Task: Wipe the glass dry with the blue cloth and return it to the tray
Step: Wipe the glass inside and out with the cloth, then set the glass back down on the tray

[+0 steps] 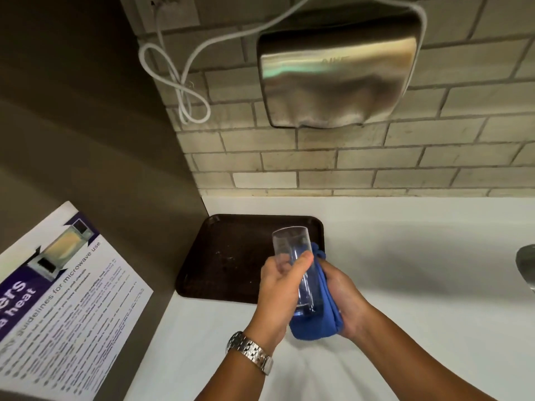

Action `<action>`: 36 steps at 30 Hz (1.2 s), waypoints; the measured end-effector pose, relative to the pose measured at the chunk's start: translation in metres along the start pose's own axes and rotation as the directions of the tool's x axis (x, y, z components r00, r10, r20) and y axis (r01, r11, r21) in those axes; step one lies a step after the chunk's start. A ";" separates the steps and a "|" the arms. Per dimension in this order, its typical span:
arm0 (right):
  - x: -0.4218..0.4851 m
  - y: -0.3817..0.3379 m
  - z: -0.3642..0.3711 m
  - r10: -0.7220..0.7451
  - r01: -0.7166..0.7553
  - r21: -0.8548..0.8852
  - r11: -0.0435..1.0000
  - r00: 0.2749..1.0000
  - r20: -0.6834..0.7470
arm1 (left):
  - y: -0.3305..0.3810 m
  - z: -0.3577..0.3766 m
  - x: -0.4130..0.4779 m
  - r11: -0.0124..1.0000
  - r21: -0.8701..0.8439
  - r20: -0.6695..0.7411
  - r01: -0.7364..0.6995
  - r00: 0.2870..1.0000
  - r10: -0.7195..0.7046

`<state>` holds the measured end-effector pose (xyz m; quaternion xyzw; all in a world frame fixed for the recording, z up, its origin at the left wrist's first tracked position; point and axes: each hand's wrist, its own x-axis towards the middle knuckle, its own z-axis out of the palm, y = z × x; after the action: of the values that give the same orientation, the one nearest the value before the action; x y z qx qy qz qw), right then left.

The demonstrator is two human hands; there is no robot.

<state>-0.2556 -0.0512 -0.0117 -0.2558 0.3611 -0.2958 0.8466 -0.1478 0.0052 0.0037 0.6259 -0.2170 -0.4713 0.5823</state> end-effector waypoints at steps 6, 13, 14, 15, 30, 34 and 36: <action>-0.002 -0.008 0.000 -0.324 0.273 -0.366 0.890 0.943 -0.083 | -0.005 -0.006 0.008 0.998 -0.058 0.015 -0.028 0.999 0.029; -0.006 -0.006 0.008 -0.490 0.456 -0.702 0.547 0.854 0.173 | -0.016 -0.012 0.014 0.980 -0.166 0.006 0.106 0.994 -0.107; -0.004 -0.007 0.008 -0.484 0.417 -0.709 0.569 0.867 0.122 | -0.017 -0.013 0.015 0.971 -0.201 0.038 0.131 0.991 -0.125; -0.003 -0.006 0.010 -0.477 0.391 -0.724 0.568 0.874 0.098 | -0.018 -0.013 0.015 0.963 -0.224 0.060 0.150 0.988 -0.140; -0.001 0.015 0.001 0.047 -0.115 -0.285 0.951 0.971 -0.234 | -0.012 -0.028 0.038 0.992 -0.127 -0.055 0.009 0.998 -0.017; -0.004 0.021 -0.008 0.124 -0.178 -0.164 0.970 0.948 -0.293 | -0.009 -0.047 0.065 0.996 -0.068 -0.079 -0.052 0.996 0.047; -0.008 0.021 -0.013 0.165 -0.203 -0.099 0.974 0.938 -0.304 | -0.007 -0.057 0.080 0.995 -0.012 -0.102 -0.095 0.990 0.093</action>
<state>-0.2633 -0.0344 -0.0293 -0.2281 0.5234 -0.2262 0.7892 -0.0643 -0.0291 -0.0366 0.6331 -0.2125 -0.4127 0.6195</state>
